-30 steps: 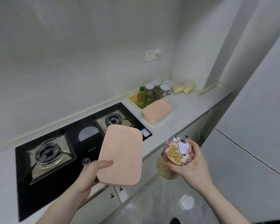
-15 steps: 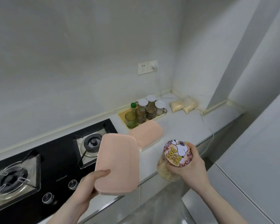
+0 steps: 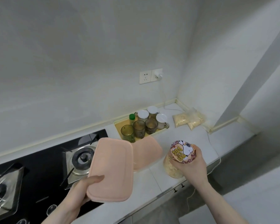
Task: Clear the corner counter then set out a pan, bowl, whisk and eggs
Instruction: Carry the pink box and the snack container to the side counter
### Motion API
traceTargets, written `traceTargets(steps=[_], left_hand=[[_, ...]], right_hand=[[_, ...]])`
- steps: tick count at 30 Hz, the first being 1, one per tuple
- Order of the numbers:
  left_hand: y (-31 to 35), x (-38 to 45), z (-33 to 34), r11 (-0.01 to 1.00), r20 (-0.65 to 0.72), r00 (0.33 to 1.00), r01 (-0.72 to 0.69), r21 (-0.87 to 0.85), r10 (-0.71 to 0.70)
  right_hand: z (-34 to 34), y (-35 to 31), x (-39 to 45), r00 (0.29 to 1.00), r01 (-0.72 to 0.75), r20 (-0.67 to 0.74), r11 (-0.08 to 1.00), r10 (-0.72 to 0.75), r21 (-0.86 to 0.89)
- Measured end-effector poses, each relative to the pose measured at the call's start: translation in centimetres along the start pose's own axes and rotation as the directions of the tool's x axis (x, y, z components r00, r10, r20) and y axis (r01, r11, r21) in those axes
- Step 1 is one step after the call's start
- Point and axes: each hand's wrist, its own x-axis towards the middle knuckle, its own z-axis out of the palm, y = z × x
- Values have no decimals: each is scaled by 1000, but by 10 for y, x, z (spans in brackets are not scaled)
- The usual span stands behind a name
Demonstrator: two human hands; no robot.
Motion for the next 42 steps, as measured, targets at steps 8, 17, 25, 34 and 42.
traceTargets(steps=[8, 17, 25, 34, 42], left_hand=[[15, 34, 10, 999, -30, 998, 46, -10, -46], [23, 58, 53, 993, -97, 993, 50, -106, -60], [12, 76, 78, 985, -93, 991, 85, -149, -100], [9, 104, 111, 994, -75, 994, 86, 66, -81], [39, 155, 134, 969, 79, 986, 125, 212, -144]], right_hand=[[22, 21, 71, 992, -101, -71, 994, 103, 33], [50, 44, 157, 992, -126, 15, 992, 125, 21], [64, 55, 210, 989, -134, 67, 989, 130, 55], [54, 76, 253, 994, -109, 10, 992, 108, 63], [53, 83, 267, 996, -82, 34, 995, 80, 55]])
